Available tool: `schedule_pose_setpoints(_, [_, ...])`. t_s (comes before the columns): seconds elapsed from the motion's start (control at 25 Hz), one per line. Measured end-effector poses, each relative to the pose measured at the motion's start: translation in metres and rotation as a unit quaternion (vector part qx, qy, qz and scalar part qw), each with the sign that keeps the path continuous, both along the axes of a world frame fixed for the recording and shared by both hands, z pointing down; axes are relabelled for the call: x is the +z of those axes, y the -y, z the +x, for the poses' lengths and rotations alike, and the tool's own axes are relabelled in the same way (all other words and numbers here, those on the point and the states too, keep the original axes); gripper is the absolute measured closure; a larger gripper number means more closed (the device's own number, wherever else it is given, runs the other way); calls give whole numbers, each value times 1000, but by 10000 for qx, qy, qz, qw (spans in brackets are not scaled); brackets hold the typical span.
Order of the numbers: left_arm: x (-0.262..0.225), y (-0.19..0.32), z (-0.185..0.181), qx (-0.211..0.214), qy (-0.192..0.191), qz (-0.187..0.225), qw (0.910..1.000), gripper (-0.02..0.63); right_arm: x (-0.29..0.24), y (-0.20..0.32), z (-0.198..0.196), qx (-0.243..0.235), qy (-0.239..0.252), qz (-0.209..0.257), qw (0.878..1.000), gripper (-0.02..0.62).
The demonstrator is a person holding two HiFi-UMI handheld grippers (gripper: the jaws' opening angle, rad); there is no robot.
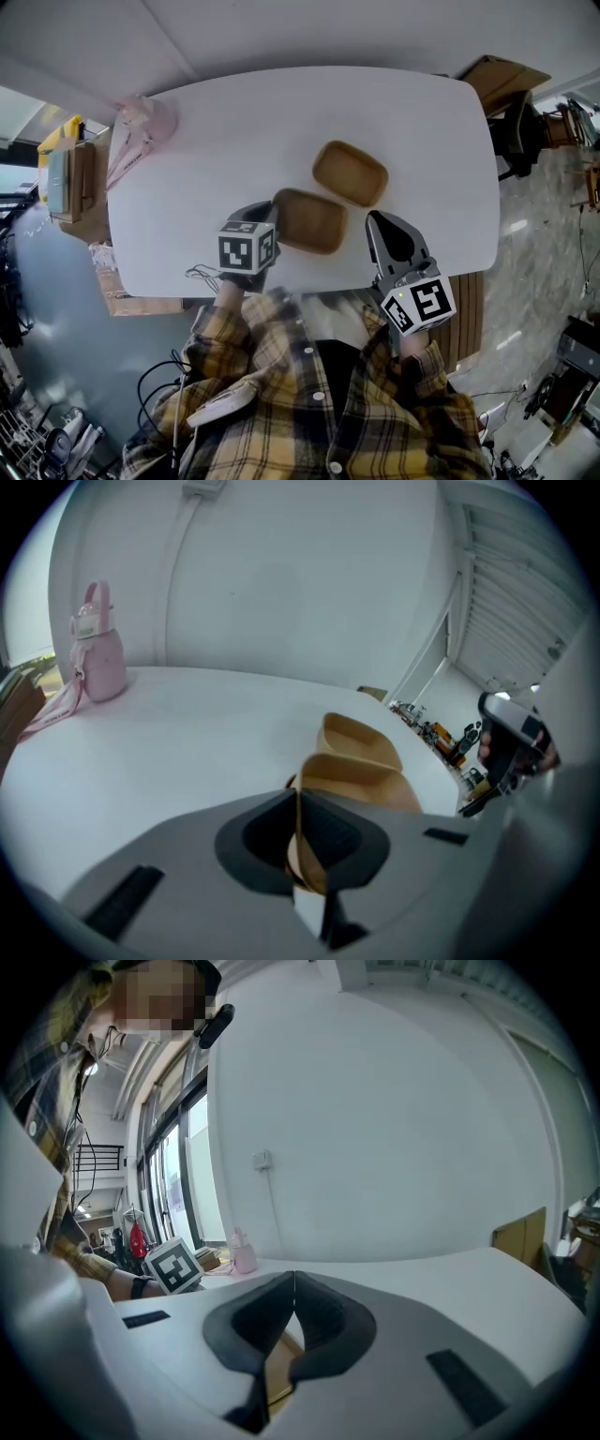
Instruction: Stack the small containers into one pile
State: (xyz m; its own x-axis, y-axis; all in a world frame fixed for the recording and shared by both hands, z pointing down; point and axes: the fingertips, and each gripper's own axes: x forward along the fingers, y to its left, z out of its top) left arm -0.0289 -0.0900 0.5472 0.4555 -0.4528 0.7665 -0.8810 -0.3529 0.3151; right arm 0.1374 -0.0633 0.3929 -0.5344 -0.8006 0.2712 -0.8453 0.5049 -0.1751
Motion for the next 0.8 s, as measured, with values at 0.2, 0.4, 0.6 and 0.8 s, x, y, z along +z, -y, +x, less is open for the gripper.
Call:
schedule_pose_setpoints(0.2, [7,-7,2,19,325,61,9995,578,5,0,7,-98,-9,-39,9999,580])
schedule_pose_setpoints(0.4, [15,-12,2,95,654,119,9977,578,9,1,9,-200,6,-37,9998,580])
schedule_pose_setpoints(0.6, [17,-12,5,120,952,265,9950,578,13,2,14,-300,8,-58,9995,580])
schedule_pose_setpoints(0.8, [18,-13,5,184,1029,391,9938,578,15,6,13,-346,40,-88,9994,580])
